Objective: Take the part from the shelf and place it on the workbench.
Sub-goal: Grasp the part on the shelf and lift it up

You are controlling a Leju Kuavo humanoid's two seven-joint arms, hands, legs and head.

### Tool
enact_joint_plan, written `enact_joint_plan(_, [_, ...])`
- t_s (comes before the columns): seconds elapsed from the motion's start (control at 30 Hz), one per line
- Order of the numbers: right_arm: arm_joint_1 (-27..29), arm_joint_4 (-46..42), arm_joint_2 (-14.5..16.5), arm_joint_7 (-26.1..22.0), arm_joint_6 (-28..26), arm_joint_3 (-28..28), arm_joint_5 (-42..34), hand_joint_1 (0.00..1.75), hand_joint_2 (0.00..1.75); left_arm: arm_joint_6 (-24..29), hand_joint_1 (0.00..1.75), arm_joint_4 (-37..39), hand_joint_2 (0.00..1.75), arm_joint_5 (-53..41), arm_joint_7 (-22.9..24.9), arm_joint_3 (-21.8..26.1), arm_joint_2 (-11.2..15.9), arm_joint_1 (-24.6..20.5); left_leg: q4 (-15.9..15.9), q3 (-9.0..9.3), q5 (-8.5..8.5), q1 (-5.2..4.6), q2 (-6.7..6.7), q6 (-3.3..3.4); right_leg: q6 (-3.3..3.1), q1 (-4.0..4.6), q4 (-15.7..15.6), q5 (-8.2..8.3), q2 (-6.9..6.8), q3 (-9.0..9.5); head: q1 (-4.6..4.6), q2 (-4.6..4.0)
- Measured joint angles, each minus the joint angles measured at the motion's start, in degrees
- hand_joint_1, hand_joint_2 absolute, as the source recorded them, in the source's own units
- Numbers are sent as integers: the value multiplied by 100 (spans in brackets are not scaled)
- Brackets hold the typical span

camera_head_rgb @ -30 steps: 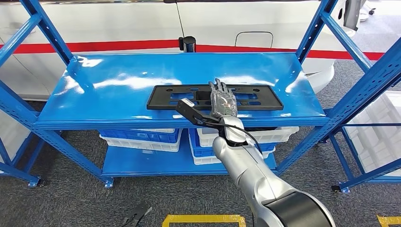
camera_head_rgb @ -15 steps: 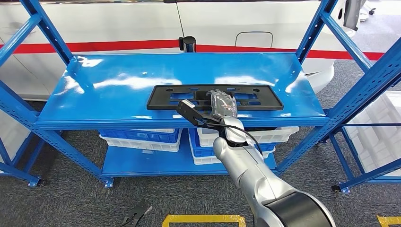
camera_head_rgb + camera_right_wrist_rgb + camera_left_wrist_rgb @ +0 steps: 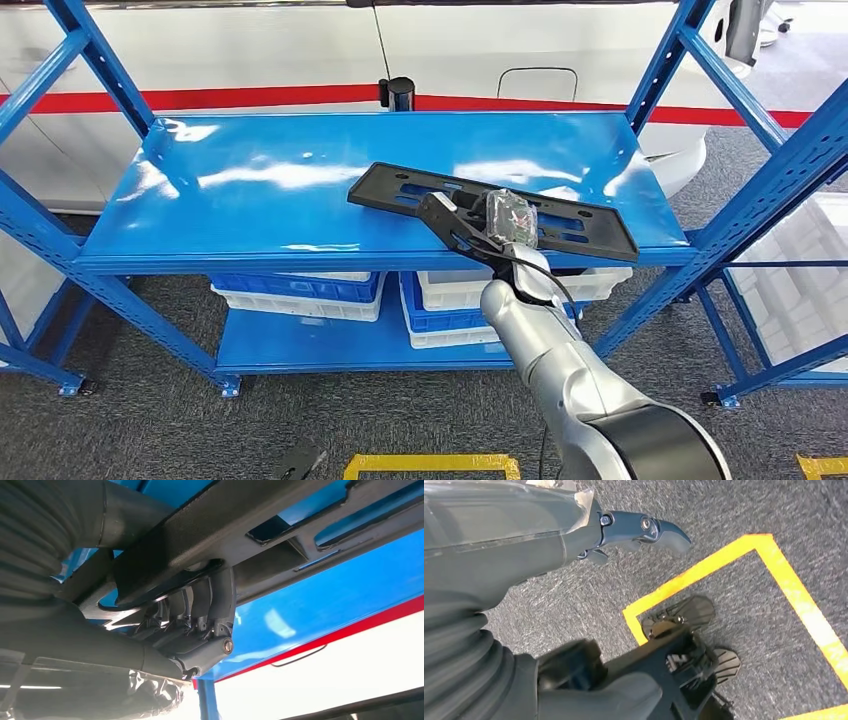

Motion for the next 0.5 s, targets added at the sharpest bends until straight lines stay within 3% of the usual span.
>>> enact_joint_plan(0.17, [-3, 20, -37, 3, 0, -46, 1, 175, 175, 2, 0, 4, 175, -3, -8, 22, -25, 6, 0, 12, 1, 1, -6, 2, 0, -1, -1, 0, -2, 7, -2, 0])
enact_joint_plan(0.2, [-3, 22, -40, 3, 0, -53, 1, 131, 131, 2, 0, 4, 131, -3, -9, 26, -30, 6, 0, 14, 1, 1, -6, 2, 0, -1, -1, 0, -2, 9, -1, 0])
enact_joint_plan(0.3, [-1, 29, -51, 19, -2, -91, -7, 131, 131, -12, 0, 4, 131, -14, -17, 34, -43, 7, 0, 19, 1, 3, -5, 2, 0, 0, -1, 0, -2, 13, -1, 0])
enact_joint_plan(0.33, [0, 33, -66, 22, -12, -109, -16, 175, 175, -41, 0, 4, 175, -34, -36, 35, -45, 9, 0, 20, 1, 4, -5, 1, 0, 0, -1, 0, -2, 13, -2, 0])
enact_joint_plan(0.5, [1, 48, -207, -131, -192, -220, -75, 175, 175, -246, 0, 4, 175, -114, -286, 36, -46, 29, 0, 22, 1, 4, -7, 2, 0, 0, -1, 0, -4, 19, -1, 0])
